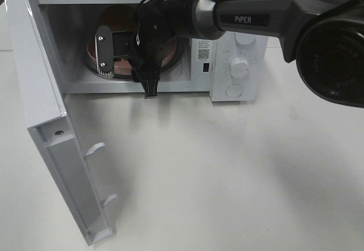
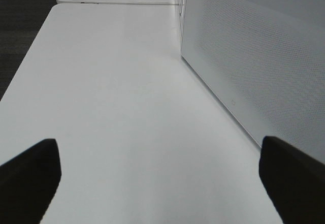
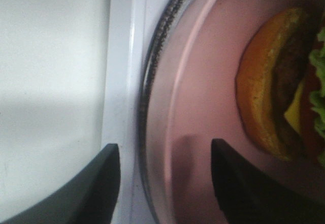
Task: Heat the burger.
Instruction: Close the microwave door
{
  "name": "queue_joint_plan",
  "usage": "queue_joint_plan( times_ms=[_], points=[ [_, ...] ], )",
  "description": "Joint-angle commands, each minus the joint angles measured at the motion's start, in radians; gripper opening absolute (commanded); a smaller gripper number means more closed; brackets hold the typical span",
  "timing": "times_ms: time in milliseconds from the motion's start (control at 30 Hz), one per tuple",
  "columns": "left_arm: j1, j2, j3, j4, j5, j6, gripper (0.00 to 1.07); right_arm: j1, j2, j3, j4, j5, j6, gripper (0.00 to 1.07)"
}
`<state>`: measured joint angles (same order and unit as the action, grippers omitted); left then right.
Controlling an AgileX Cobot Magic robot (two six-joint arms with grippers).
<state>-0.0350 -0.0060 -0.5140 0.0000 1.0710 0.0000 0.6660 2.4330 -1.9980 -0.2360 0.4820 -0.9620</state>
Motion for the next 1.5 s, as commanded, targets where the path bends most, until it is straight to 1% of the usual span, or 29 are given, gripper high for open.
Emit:
queue_joint_plan(
  times_ms=[33,67,100,133,167,200,233,300,567,633,667,700,833,900,933,967,1000,1067,1100,1200,1333,1367,1400,1467,1500],
  points=[
    [0.004,-0.015,-0.001,-0.006,-0.002,0.000,0.98,-0.003,-0.012,0.045,0.016,-0.046,0.009,0.61],
    [0.004,-0.015,-0.001,-0.006,-0.002,0.000,0.98,-0.003,-0.012,0.045,0.016,-0.046,0.009,0.61],
    [0.004,-0.015,-0.001,-0.006,-0.002,0.000,0.98,-0.003,-0.013,0.058,0.019,-0.061,0.009,0.67],
    [0.004,-0.015,-0.001,-0.006,-0.002,0.000,0.98,-0.003,-0.013,0.058,0.019,-0.061,0.009,0.67],
    [0.004,-0.015,-0.001,-0.006,-0.002,0.000,0.98,-0.003,-0.014,0.061,0.020,-0.068,0.010,0.69],
    [0.004,-0.015,-0.001,-0.006,-0.002,0.000,0.98,-0.003,-0.022,0.070,0.020,-0.076,0.015,0.75],
    [0.004,-0.015,-0.001,-0.006,-0.002,0.000,0.98,-0.003,-0.022,0.070,0.020,-0.076,0.015,0.75],
    [0.004,-0.015,-0.001,-0.006,-0.002,0.000,0.98,-0.003,-0.047,0.096,0.019,-0.103,0.015,0.81],
    [0.004,-0.015,-0.001,-0.006,-0.002,0.000,0.98,-0.003,-0.078,0.142,0.019,-0.106,0.015,0.80],
    [0.004,-0.015,-0.001,-0.006,-0.002,0.000,0.98,-0.003,-0.111,0.195,0.019,-0.149,0.016,0.80],
    [0.004,-0.015,-0.001,-0.006,-0.002,0.000,0.98,-0.003,-0.111,0.195,0.019,-0.149,0.016,0.80],
    [0.004,-0.015,-0.001,-0.006,-0.002,0.000,0.98,-0.003,-0.130,0.220,0.015,-0.166,0.016,0.80],
    [0.004,-0.015,-0.001,-0.006,-0.002,0.000,0.98,-0.003,-0.156,0.257,0.010,-0.186,0.017,0.79],
    [0.004,-0.015,-0.001,-0.006,-0.002,0.000,0.98,-0.003,-0.183,0.295,0.008,-0.207,0.029,0.79],
    [0.004,-0.015,-0.001,-0.006,-0.002,0.000,0.98,-0.003,-0.183,0.295,0.008,-0.207,0.029,0.79],
    [0.004,-0.015,-0.001,-0.006,-0.002,0.000,0.98,-0.003,-0.201,0.321,-0.001,-0.225,0.049,0.79],
    [0.004,-0.015,-0.001,-0.006,-0.002,0.000,0.98,-0.003,-0.201,0.321,-0.001,-0.225,0.049,0.79],
    [0.004,-0.015,-0.001,-0.006,-0.002,0.000,0.98,-0.003,-0.229,0.361,-0.043,-0.254,0.093,0.79],
    [0.004,-0.015,-0.001,-0.006,-0.002,0.000,0.98,-0.003,-0.229,0.361,-0.043,-0.254,0.093,0.79],
    [0.004,-0.015,-0.001,-0.006,-0.002,0.000,0.98,-0.003,-0.262,0.406,-0.071,-0.261,0.145,0.78],
    [0.004,-0.015,-0.001,-0.006,-0.002,0.000,0.98,-0.003,-0.288,0.442,-0.071,-0.268,0.160,0.77],
    [0.004,-0.015,-0.001,-0.006,-0.002,0.000,0.98,-0.003,-0.309,0.472,-0.071,-0.285,0.164,0.76],
    [0.004,-0.015,-0.001,-0.006,-0.002,0.000,0.98,-0.003,-0.309,0.472,-0.071,-0.285,0.164,0.76],
    [0.004,-0.015,-0.001,-0.006,-0.002,0.000,0.98,-0.003,-0.336,0.510,-0.071,-0.305,0.167,0.76],
    [0.004,-0.015,-0.001,-0.006,-0.002,0.000,0.98,-0.003,-0.336,0.510,-0.071,-0.305,0.167,0.76]
  ],
)
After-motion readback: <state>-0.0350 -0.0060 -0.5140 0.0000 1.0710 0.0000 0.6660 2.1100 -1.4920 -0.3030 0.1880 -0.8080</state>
